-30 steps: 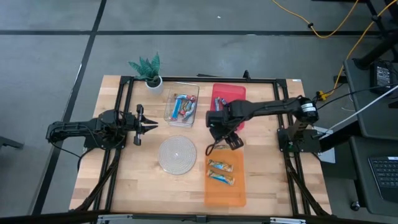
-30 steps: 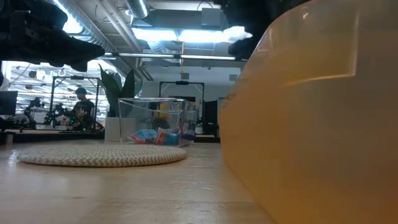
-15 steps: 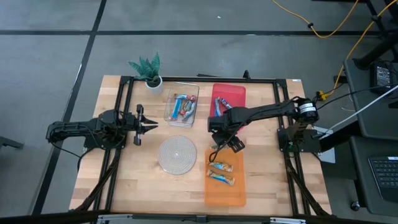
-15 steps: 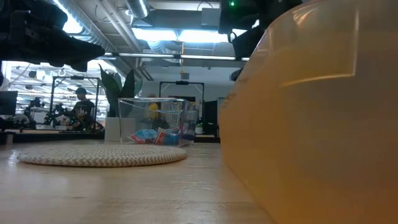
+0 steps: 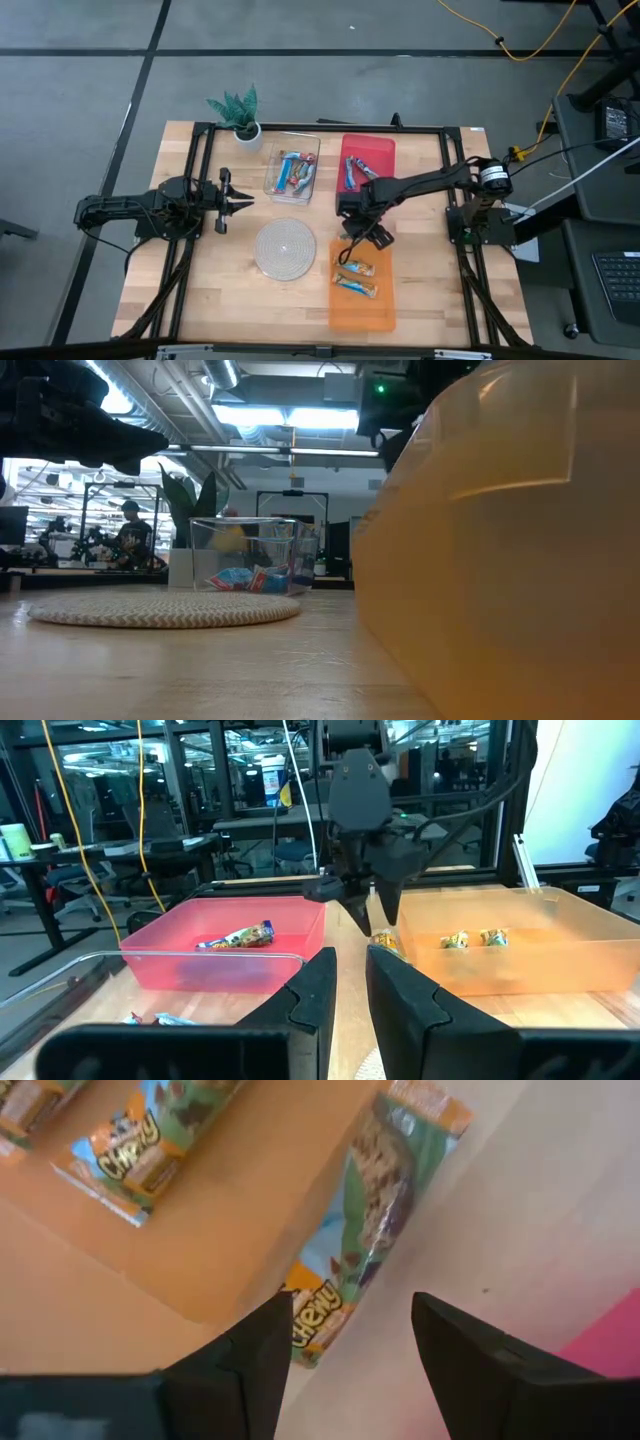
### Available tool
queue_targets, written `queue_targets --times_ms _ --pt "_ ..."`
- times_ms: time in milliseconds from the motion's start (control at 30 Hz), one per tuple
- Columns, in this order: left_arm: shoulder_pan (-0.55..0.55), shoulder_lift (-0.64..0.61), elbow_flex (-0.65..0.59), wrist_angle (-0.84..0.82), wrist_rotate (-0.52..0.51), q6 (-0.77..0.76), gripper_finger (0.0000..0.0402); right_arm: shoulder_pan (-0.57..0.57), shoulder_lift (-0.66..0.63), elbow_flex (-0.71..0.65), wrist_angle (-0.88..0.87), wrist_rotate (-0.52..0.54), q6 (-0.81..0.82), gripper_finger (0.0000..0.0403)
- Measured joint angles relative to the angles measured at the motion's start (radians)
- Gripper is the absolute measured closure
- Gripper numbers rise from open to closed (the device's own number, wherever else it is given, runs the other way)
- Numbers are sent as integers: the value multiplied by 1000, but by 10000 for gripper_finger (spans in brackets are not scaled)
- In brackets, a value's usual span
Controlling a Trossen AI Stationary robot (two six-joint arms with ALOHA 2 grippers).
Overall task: Pick and place Granola Bars by type
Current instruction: Put the yellow granola bar into the orange bin
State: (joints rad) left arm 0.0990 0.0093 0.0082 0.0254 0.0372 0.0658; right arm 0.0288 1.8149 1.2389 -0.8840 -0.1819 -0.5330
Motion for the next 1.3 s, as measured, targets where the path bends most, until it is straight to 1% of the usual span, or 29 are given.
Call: queue_targets --times_ms 100,300,800,1000,1167,1300 --pt "0 0 0 0 0 0 347 0 0 -28 23 -31 -9 196" --pt "0 0 0 0 0 0 347 0 0 -60 45 -31 -26 196" --pt "0 0 0 0 0 0 347 -2 0 -146 196 -30 -29 200" --pt "0 0 0 0 0 0 347 -2 0 -183 236 -28 -30 234" --pt "0 0 0 0 0 0 347 -2 0 -184 239 -27 -30 280" --pt "0 0 0 0 0 0 347 -2 0 -184 238 -6 -26 318"
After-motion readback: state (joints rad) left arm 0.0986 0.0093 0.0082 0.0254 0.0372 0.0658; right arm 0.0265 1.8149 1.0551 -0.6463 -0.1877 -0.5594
